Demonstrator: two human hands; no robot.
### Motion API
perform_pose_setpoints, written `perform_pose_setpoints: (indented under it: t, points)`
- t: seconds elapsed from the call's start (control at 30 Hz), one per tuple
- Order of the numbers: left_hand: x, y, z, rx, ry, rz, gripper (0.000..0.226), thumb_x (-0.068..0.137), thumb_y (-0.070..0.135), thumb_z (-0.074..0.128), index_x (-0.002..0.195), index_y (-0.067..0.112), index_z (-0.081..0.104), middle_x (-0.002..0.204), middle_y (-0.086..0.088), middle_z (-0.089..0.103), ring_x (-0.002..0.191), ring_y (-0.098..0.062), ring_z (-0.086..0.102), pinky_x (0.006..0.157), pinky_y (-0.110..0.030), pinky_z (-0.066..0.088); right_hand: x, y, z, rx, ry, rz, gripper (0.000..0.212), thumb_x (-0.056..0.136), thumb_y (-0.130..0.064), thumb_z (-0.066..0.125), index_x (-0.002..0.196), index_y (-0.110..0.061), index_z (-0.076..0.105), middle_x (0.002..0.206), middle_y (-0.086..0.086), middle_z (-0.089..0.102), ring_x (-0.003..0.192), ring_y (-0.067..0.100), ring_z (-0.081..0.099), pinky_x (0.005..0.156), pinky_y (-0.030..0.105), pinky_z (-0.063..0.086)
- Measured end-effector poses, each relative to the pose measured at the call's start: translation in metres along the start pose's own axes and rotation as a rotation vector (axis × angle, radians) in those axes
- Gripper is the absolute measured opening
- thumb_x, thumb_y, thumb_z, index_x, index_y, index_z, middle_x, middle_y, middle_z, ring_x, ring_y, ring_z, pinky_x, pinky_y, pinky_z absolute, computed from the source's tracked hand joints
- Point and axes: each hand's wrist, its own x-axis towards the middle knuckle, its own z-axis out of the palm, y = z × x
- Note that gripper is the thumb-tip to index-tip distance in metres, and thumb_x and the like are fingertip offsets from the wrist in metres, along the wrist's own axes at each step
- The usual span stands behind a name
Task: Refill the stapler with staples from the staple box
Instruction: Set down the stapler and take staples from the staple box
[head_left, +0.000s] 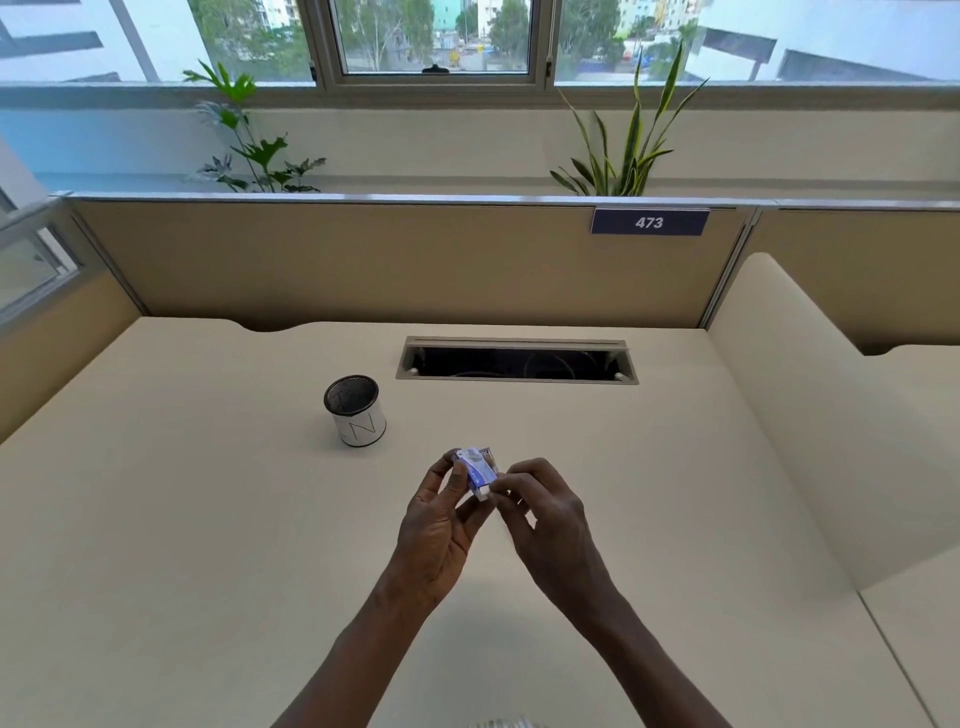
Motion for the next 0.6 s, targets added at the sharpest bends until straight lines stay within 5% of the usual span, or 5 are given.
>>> perform_pose_setpoints:
  t: [0.3, 0.6]
  points:
    - [0.0, -0.003, -0.001, 0.014, -0.047, -0.021, 0.045, 0.088, 0.016, 0.063, 0.132, 0.006, 0.056, 0.129, -0.026, 0.063, 0.111, -0.037, 0.068, 0.077, -0.036, 0.061, 0.002, -0.002, 0.003, 0.013, 0.1, 0.057, 0.01, 0.087, -0.006, 0.074, 0.091, -0.015, 0.069, 0.091, -0.002, 0.063, 0.087, -0.016, 0.056, 0.074, 0.006, 0.045]
    - [0.004, -0.017, 0.002, 0.074, 0.042, -0.012, 0.045, 0.081, 0.009, 0.069, 0.124, 0.005, 0.059, 0.114, -0.027, 0.07, 0.093, -0.032, 0.074, 0.072, -0.031, 0.061, -0.006, 0.004, 0.011, -0.034, 0.099, 0.201, 0.01, 0.082, -0.016, 0.078, 0.086, -0.015, 0.069, 0.091, -0.001, 0.064, 0.075, 0.007, 0.062, 0.067, 0.03, 0.056]
